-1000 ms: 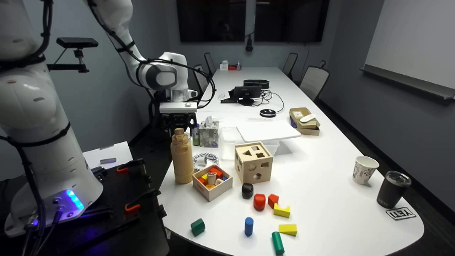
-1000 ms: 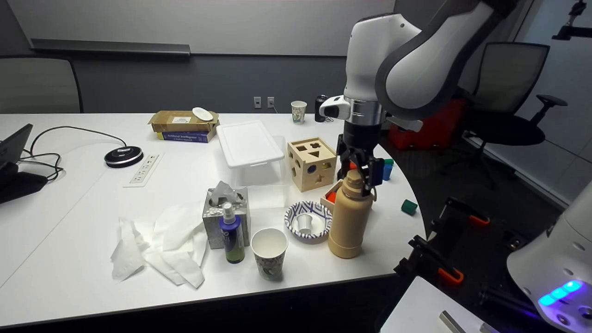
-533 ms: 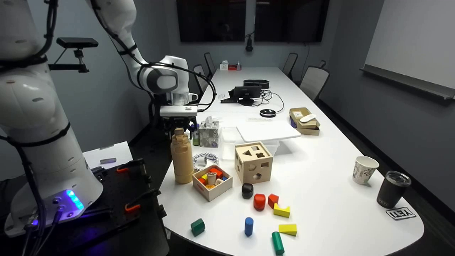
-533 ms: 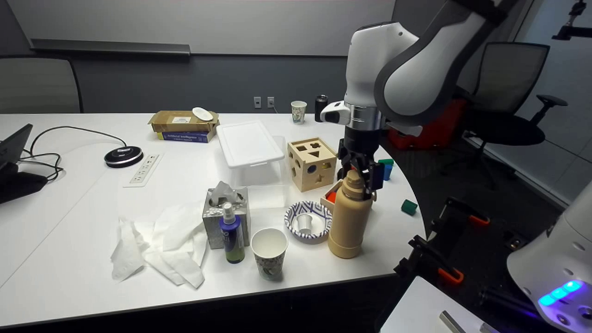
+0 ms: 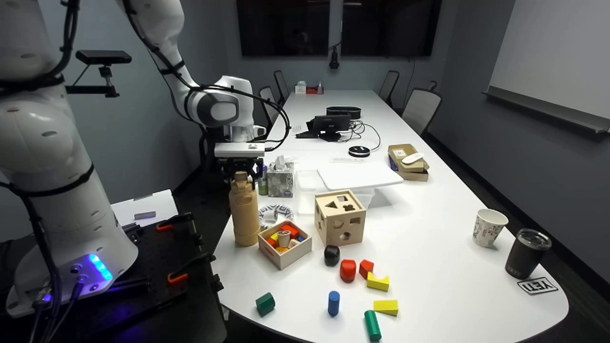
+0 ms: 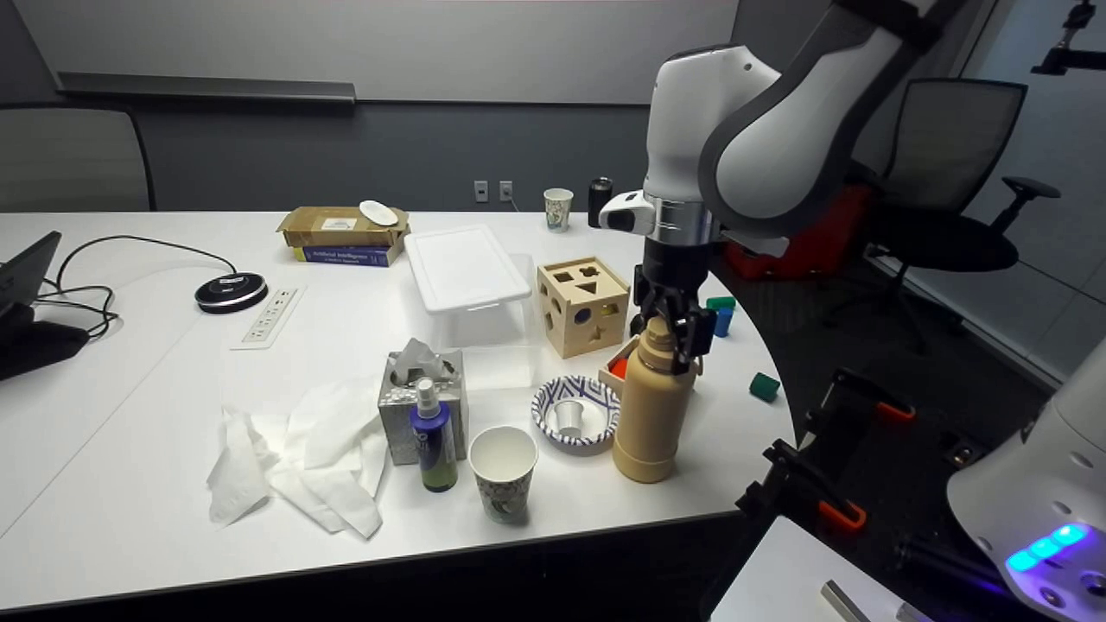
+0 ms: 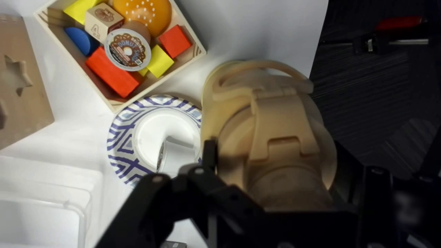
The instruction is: Move the bottle closer to the blocks
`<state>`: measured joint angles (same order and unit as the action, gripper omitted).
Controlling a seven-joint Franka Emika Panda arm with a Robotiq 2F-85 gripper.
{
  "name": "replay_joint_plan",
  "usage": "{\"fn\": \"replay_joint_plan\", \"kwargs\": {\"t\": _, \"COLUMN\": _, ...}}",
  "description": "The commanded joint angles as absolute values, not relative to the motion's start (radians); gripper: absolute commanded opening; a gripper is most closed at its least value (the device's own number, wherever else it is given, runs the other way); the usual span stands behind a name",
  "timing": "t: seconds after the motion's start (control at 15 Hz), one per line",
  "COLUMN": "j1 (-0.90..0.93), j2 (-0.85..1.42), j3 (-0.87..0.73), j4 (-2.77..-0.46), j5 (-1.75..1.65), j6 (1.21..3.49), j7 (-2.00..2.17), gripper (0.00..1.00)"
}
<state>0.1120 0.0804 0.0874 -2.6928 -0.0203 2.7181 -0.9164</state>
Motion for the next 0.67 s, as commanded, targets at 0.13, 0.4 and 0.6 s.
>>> {"fn": "replay_joint_plan", "kwargs": {"t": 0.13, "j1": 0.089, "j2": 0.050, "j3": 0.112, "j4": -2.688, "j5": 0.036, "j6": 2.710, "j7": -0.908, "gripper": 0.53}}
{"fn": "replay_joint_plan", "kwargs": {"t": 0.4, "j1": 0.094, "j2": -0.009, "j3": 0.118, "j4": -2.658, "j5": 0.078, "j6": 2.593, "j7": -0.854, "gripper": 0.53}}
{"fn": "replay_joint_plan", "kwargs": {"t": 0.6, "j1": 0.104, "j2": -0.051, "j3": 0.112, "j4": -2.634, "j5": 0.048, "j6": 2.524, "j7": -0.779, "gripper": 0.53}}
